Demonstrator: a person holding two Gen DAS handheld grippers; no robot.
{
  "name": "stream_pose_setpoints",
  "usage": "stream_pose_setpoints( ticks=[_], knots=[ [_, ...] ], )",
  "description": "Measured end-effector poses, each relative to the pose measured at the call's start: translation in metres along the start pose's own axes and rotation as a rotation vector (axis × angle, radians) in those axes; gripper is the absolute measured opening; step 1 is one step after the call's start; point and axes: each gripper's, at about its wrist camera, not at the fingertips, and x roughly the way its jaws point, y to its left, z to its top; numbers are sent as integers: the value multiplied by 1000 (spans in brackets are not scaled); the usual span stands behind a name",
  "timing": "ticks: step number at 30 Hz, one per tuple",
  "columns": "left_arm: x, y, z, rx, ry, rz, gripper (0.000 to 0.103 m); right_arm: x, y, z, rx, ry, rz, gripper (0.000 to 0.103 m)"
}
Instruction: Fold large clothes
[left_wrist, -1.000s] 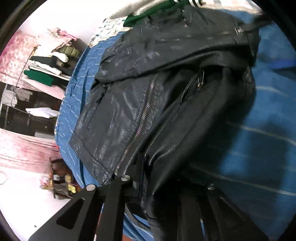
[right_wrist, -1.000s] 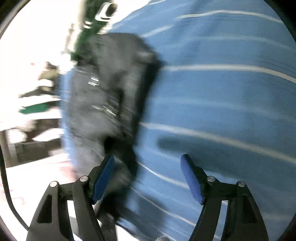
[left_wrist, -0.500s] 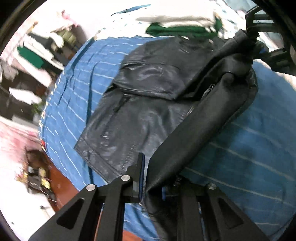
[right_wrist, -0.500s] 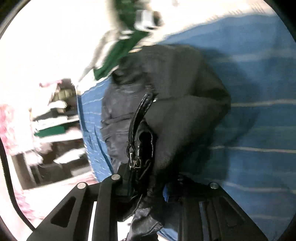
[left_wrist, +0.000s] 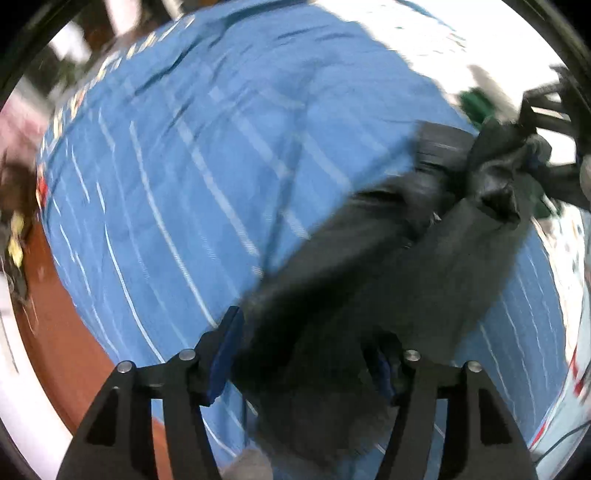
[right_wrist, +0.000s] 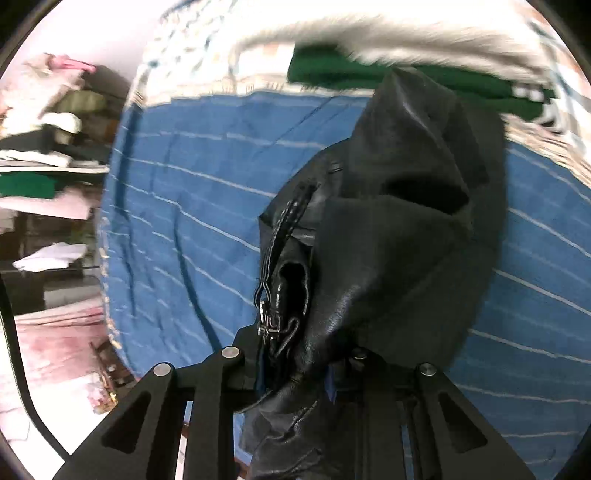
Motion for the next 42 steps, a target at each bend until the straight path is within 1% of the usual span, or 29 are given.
stream_pose_setpoints(
  ticks=[1,2,3,4,5,7,8,9,11,13,15,17,18,19,20,21,22,24,26,27,28,29,30,31,35,37,39,41,42],
  knots=[
    [7,10,3,-16,4,17,60,19,7,5,-19,41,-14,35],
    [13,19,6,-27,10,28,61,37,14,10,-34,78,-13,45],
    [16,27,8,-38,16,31,61,53,18,16,-45,104,0,51],
    [15,32,8,-46,16,37,64,67,21,21,-54,135,34,61],
    [12,33,7,-43,10,42,66,71,22,24,-59,150,68,64],
    [3,26,1,-9,-13,104,66,67,15,29,-68,158,173,65],
    [-2,20,-2,11,-35,115,66,56,6,30,-70,152,239,65],
    [-6,14,-6,27,-55,114,66,41,-6,30,-64,131,270,65],
    [-2,0,-12,48,-74,130,67,7,-46,28,-38,50,262,66],
    [20,-9,-12,60,-54,167,67,-22,-97,25,-1,-31,178,67],
    [53,-9,-11,60,-16,230,70,-27,-145,26,51,-41,137,67],
    [68,-2,-10,32,-4,236,84,-18,-183,31,93,-26,143,67],
    [70,2,-9,9,-8,238,86,-10,-195,35,94,-16,161,67],
    [70,5,-8,-7,-6,229,88,5,-208,43,84,10,203,67],
    [70,9,-9,-25,2,216,88,15,-214,48,79,21,229,67],
    [70,10,-9,-28,2,211,88,29,-217,56,71,30,283,67],
    [70,10,-9,-22,-1,210,88,39,-218,62,62,38,333,67],
    [69,10,-9,4,-9,221,89,58,-214,75,45,30,397,67],
    [69,7,-9,31,-12,236,90,69,-203,83,14,18,428,67],
    [69,5,-8,42,-13,242,90,72,-200,85,4,11,442,66],
    [69,3,-7,50,-15,249,89,72,-196,85,-9,5,444,46],
    [69,1,-6,60,-15,257,89,71,-193,82,-27,-6,450,32],
    [70,-1,-4,70,-17,265,90,67,-195,80,-18,-12,462,29],
    [70,-2,-1,78,-20,271,89,63,-196,76,-3,-26,468,21],
    [58,-8,13,98,-42,293,89,22,-215,43,108,-131,510,17],
    [48,-13,19,103,-51,285,89,3,-234,21,175,-172,500,17],
    [36,-19,19,115,-55,258,89,-21,-266,-14,285,-214,479,17],
    [29,-30,21,141,-65,236,89,-45,-302,-61,406,-252,431,17],
    [25,-37,17,159,-68,228,89,-58,-324,-93,475,-268,393,17]
  ],
)
